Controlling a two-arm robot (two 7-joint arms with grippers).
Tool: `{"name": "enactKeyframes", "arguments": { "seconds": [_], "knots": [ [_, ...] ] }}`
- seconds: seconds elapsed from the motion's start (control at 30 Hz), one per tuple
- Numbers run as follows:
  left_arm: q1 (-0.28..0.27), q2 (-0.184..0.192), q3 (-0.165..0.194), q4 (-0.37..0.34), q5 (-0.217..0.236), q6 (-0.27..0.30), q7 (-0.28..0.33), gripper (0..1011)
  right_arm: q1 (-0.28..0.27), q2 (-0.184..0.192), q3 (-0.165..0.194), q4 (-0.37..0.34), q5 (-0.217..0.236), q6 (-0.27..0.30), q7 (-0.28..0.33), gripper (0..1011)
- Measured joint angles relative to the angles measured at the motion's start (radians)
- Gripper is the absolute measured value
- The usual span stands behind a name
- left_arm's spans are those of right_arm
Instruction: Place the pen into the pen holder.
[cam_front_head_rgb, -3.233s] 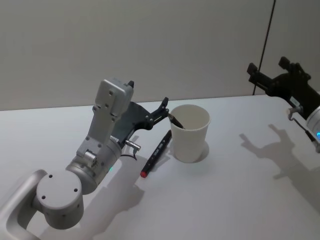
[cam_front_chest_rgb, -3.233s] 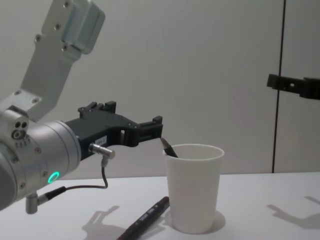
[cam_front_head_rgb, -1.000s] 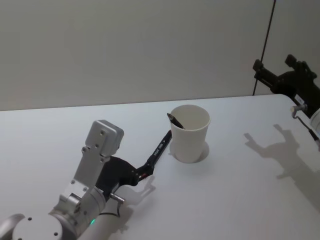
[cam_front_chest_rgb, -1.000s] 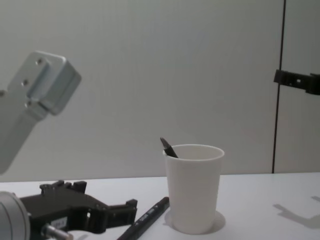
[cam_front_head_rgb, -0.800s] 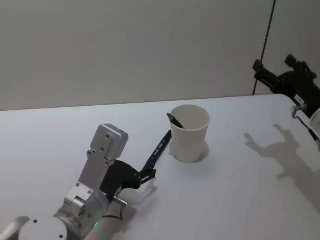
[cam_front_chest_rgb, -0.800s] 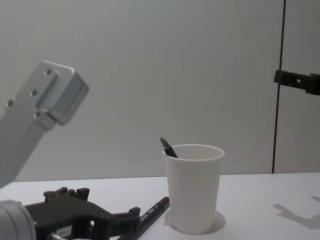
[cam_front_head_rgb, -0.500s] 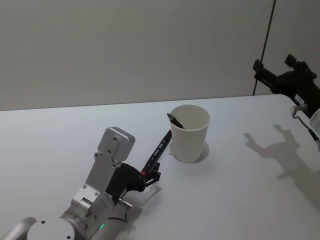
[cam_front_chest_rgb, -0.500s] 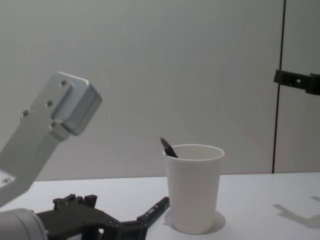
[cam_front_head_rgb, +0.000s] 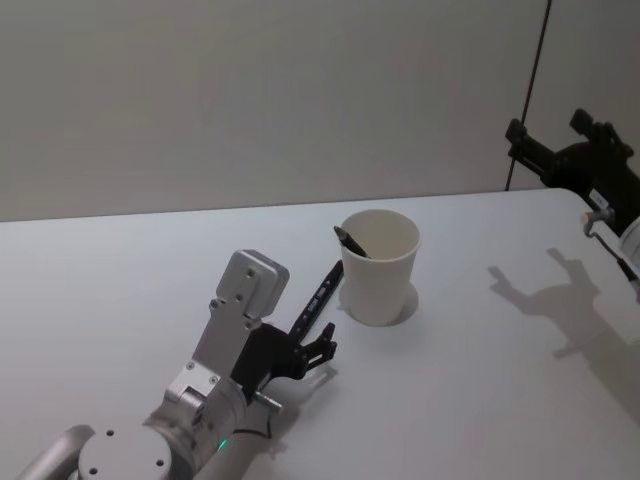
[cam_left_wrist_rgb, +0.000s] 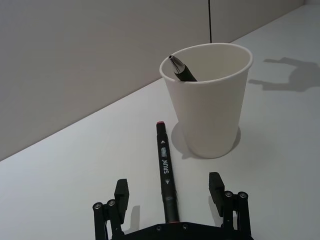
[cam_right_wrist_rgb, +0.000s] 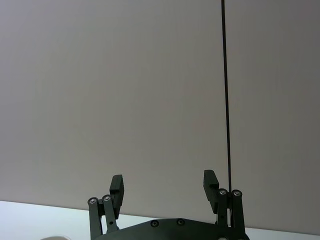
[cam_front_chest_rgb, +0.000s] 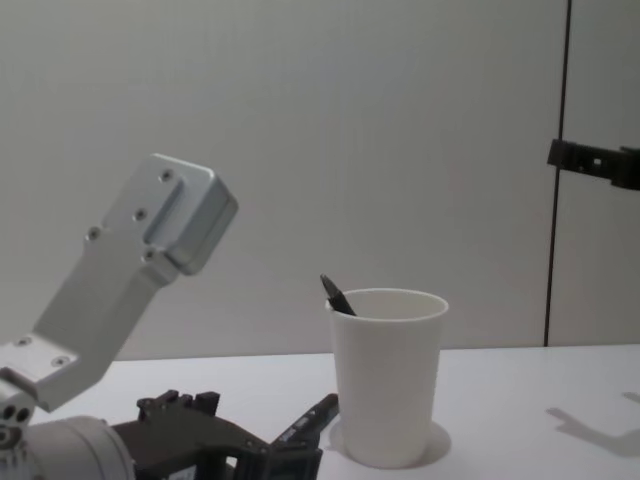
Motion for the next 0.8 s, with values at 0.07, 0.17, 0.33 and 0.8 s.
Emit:
{"name": "enactKeyframes", "arguments": {
  "seconds": [0.07, 0.17, 0.33, 0.8],
  "knots": [
    [-0.002, -0.004, 0.000, 0.003, 0.001, 0.002, -0.002, 1001, 0.000, 0.000, 0.000, 0.000, 0.000, 0.000, 0.000, 1001],
    [-0.005, -0.011, 0.000, 0.009, 0.002, 0.008, -0.006, 1001, 0.000, 0.000, 0.000, 0.000, 0.000, 0.000, 0.000, 1001],
    [-0.008, -0.020, 0.000, 0.018, -0.001, 0.014, -0.008, 1001, 0.000, 0.000, 0.000, 0.000, 0.000, 0.000, 0.000, 1001],
    [-0.001, -0.030, -0.007, 0.032, -0.021, 0.026, -0.007, 1001, 0.000, 0.000, 0.000, 0.000, 0.000, 0.000, 0.000, 1001]
  ]
}}
